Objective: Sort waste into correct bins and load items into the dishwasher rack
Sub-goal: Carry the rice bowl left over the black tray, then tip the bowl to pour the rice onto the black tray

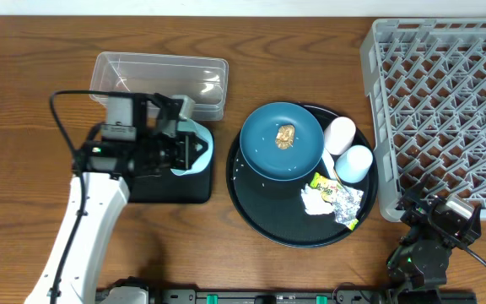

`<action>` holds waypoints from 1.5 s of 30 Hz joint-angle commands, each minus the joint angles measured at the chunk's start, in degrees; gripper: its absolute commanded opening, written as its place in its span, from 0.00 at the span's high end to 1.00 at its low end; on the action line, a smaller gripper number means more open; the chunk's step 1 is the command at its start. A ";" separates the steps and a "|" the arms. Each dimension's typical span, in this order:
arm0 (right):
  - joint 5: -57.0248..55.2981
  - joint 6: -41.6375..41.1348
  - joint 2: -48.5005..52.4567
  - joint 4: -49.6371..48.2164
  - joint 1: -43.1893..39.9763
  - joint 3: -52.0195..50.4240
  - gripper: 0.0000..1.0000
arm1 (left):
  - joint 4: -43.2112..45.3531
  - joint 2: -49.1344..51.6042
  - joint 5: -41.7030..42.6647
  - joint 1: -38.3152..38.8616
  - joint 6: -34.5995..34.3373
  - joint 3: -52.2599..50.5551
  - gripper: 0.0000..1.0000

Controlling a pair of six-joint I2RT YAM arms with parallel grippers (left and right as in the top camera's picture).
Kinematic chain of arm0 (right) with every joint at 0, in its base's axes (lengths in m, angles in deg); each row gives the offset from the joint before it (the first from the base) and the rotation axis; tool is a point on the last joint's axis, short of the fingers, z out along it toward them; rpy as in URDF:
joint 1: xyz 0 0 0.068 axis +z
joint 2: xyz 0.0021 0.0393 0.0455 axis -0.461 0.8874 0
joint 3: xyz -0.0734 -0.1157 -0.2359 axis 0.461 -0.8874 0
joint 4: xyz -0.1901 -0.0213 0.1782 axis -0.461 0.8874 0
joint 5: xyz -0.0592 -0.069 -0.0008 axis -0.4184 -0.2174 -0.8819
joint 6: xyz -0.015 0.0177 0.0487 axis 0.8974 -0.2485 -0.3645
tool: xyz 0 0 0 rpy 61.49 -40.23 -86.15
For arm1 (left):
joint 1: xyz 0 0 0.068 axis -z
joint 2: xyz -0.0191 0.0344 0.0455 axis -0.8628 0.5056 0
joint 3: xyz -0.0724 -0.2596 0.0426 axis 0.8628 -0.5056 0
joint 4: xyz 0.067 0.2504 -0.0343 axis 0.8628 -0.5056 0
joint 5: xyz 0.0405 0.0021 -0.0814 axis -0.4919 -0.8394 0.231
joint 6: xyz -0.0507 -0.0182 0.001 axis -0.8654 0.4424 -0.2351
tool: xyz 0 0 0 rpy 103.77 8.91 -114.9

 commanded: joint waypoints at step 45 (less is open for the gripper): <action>-0.79 0.28 -0.13 0.42 0.13 -0.07 0.01 | 3.72 18.16 44.87 -24.85 8.39 -8.39 0.94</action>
